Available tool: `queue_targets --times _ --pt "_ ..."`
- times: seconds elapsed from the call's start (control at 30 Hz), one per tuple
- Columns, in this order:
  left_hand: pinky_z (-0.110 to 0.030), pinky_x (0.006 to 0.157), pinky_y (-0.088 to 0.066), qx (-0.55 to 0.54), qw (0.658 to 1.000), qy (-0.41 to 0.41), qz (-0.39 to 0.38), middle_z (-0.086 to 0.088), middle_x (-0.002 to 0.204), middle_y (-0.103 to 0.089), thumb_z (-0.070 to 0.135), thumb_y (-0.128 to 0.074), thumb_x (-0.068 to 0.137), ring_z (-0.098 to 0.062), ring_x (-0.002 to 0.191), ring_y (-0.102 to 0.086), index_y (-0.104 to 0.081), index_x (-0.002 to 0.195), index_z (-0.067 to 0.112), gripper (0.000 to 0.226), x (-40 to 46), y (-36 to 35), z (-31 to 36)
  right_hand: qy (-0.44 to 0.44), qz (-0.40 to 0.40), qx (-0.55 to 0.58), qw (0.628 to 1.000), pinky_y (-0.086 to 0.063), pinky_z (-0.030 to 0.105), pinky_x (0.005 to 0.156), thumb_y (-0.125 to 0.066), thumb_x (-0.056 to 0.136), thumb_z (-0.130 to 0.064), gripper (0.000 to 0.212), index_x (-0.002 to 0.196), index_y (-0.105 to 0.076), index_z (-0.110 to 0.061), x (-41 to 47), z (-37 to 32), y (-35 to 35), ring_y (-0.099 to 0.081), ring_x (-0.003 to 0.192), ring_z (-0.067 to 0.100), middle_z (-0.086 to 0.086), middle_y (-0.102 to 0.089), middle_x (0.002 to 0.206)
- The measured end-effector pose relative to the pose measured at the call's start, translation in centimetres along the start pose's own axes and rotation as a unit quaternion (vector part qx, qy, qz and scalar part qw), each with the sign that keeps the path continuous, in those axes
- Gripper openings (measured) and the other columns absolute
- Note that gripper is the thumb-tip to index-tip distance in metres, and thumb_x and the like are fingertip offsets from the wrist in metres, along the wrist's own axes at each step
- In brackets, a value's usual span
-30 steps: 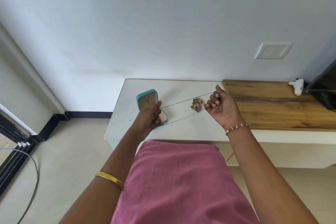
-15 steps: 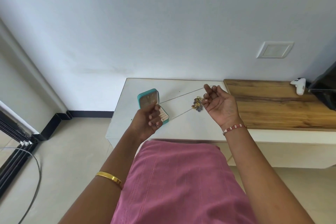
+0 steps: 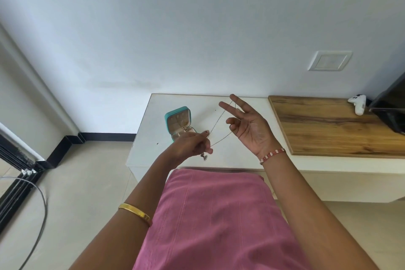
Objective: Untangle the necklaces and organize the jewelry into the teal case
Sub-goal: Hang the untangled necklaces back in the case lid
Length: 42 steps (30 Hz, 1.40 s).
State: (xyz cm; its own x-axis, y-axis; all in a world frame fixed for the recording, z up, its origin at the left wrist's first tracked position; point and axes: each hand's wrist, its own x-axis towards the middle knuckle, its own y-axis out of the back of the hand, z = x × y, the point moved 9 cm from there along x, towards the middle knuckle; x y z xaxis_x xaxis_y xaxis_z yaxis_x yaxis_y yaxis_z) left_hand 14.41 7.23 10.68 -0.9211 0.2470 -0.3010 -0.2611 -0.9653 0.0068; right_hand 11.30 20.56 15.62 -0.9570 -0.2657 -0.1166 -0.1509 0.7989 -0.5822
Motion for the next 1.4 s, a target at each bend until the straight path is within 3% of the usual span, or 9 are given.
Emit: queue_targets --times 0.1,0.33,0.43,0.6,0.77,0.93,1.17,1.3,1.4 --pt "-0.031 0.09 -0.049 -0.012 0.999 -0.012 0.049 -0.004 0.071 -0.07 0.025 -0.044 0.097 -0.016 0.077 -0.066 -0.062 0.072 0.008 0.035 0.3 0.8 0.1 0.007 -0.02 -0.035 0.999 -0.05 0.019 0.05 -0.04 0.092 0.002 0.043 0.132 -0.048 -0.013 -0.2 -0.3 -1.1 -0.064 0.056 0.015 0.016 -0.063 0.117" --pt "-0.022 0.069 -0.055 -0.073 0.995 -0.048 0.053 -0.006 0.064 -0.062 0.014 -0.041 0.098 -0.011 0.059 -0.063 -0.059 0.078 0.005 0.028 0.3 0.3 1.0 0.021 -0.045 -0.093 0.994 -0.054 0.024 0.06 -0.04 0.093 0.002 0.043 0.134 -0.046 -0.011 -0.5 -0.9 -2.6 -0.066 0.064 0.018 0.018 -0.062 0.116" --pt "-0.023 0.067 -0.052 -0.007 0.996 -0.057 0.068 -0.007 0.066 -0.061 0.012 -0.042 0.098 -0.012 0.056 -0.059 -0.06 0.078 0.008 0.027 0.4 0.1 0.9 0.023 -0.052 -0.107 0.993 -0.056 0.029 0.07 -0.037 0.093 0.006 0.045 0.134 -0.045 -0.011 -0.5 -0.8 -3.1 -0.067 0.07 0.019 0.018 -0.063 0.112" --pt "-0.024 0.055 -0.039 0.117 0.987 -0.078 0.083 -0.001 0.05 -0.047 0.008 -0.043 0.094 -0.009 0.044 -0.044 -0.052 0.062 0.012 0.033 0.4 -0.7 0.8 0.027 -0.059 -0.146 0.987 -0.052 0.037 0.087 -0.036 0.093 0.009 0.047 0.134 -0.044 -0.011 -0.5 -0.5 -3.7 -0.064 0.09 0.024 0.015 -0.063 0.111" --pt "-0.031 0.06 -0.031 0.171 0.974 -0.128 0.075 0.002 0.052 -0.04 0.025 -0.035 0.076 -0.013 0.052 -0.035 -0.041 0.054 0.016 0.024 0.0 -1.4 1.8 0.033 -0.069 -0.171 0.982 -0.05 0.04 0.092 -0.037 0.092 0.01 0.049 0.134 -0.045 -0.013 -0.5 -0.5 -4.3 -0.06 0.104 0.026 0.013 -0.061 0.116" --pt "-0.032 0.059 -0.029 0.266 0.948 -0.149 0.087 -0.007 0.06 -0.04 0.042 -0.041 0.093 -0.017 0.056 -0.035 -0.043 0.064 0.007 0.046 0.0 -1.7 2.0 0.033 -0.079 -0.167 0.982 -0.052 0.041 0.092 -0.037 0.092 0.01 0.049 0.134 -0.045 -0.013 -0.6 -0.6 -4.9 -0.057 0.111 0.03 0.016 -0.057 0.124" --pt "-0.033 0.059 -0.027 0.302 0.938 -0.141 0.1 -0.01 0.06 -0.04 0.041 -0.039 0.096 -0.017 0.056 -0.035 -0.046 0.066 0.004 0.048 0.4 -1.4 1.3 0.034 -0.095 -0.159 0.982 -0.052 0.04 0.092 -0.037 0.092 0.011 0.049 0.133 -0.045 -0.013 -0.7 -0.5 -5.8 -0.06 0.108 0.029 0.015 -0.057 0.123" --pt "-0.034 0.063 -0.033 0.295 0.938 -0.139 0.114 -0.026 0.072 -0.055 0.037 -0.036 0.098 -0.021 0.063 -0.045 -0.057 0.075 -0.005 0.052 0.5 -1.2 1.2 0.034 -0.099 -0.165 0.981 -0.051 0.04 0.093 -0.038 0.092 0.011 0.049 0.134 -0.044 -0.013 -0.6 -0.3 -6.2 -0.059 0.11 0.03 0.015 -0.056 0.124" --pt "-0.032 0.066 -0.037 0.287 0.94 -0.148 0.112 -0.012 0.065 -0.056 0.03 -0.035 0.099 -0.019 0.064 -0.049 -0.055 0.071 -0.002 0.047 0.4 -1.3 1.6 0.034 -0.095 -0.167 0.981 -0.052 0.04 0.092 -0.039 0.092 0.011 0.049 0.134 -0.044 -0.013 -0.5 -0.4 -6.2 -0.06 0.108 0.029 0.015 -0.057 0.124"
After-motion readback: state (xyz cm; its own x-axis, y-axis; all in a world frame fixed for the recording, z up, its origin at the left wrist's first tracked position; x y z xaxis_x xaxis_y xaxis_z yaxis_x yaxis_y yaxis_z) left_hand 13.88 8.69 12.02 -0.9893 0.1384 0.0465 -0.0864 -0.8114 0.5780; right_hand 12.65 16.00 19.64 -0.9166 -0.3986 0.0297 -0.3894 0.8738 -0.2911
